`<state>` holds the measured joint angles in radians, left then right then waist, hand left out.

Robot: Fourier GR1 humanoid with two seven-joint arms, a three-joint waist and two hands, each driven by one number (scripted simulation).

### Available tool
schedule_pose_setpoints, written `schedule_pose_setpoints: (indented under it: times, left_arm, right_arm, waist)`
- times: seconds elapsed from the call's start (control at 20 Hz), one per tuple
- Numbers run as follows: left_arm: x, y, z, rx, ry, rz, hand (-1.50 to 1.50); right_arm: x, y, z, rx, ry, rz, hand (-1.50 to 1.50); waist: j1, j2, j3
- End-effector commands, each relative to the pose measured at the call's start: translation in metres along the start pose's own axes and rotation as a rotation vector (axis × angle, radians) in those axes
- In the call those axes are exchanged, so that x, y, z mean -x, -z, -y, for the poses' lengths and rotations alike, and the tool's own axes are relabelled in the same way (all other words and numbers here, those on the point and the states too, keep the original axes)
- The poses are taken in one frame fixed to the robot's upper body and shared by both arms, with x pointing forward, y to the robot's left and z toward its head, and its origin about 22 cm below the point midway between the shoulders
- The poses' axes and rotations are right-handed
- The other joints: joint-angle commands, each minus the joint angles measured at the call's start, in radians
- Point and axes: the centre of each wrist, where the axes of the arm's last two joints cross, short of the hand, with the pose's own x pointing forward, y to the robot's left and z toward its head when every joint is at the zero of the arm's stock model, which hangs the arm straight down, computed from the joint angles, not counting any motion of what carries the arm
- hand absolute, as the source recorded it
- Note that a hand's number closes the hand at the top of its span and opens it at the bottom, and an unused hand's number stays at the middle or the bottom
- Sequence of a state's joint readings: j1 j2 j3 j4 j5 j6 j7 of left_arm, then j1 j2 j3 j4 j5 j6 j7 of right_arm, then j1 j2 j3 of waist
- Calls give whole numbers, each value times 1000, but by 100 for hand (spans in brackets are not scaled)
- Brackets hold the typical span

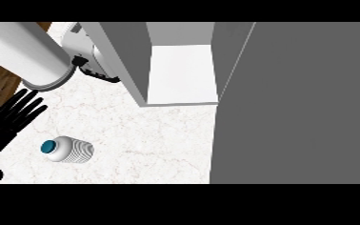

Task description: Pick up the bottled water, place it into the cabinet and close the cabinet

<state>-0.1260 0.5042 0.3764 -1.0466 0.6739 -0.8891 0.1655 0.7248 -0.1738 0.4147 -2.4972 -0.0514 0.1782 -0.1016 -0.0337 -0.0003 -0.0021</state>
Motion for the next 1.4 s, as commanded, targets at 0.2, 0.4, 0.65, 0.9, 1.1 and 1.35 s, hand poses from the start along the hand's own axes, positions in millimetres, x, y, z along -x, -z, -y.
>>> schedule_pose_setpoints:
  times: [0.2,0.4,0.65,0.9,1.1,1.35]
  left_arm:
    - [66,29,14,-10,-52,-65,-150]
    - [94,19,12,12,-59,-103,-150]
    - [129,6,23,49,-94,-100,-150]
    - [141,12,27,68,-103,-95,-150]
    - [156,23,38,90,-161,-60,150]
    - [166,23,44,56,-104,-42,150]
  right_arm:
    - [-41,-11,-7,-4,-28,41,-150]
    - [-34,-13,-9,7,-35,54,-150]
    - [-38,-22,-7,-10,-44,44,-150]
    - [-41,-24,-9,-15,-51,41,-150]
    - [-31,-21,-7,-3,-34,42,-150]
    - [-32,-27,-2,-36,-44,30,-150]
  waist:
    - [-6,1,-1]
    - [-6,3,-3]
    - [-7,0,-3]
    - [-14,2,-5]
    - [-4,9,-6]
    - [-14,7,-6]
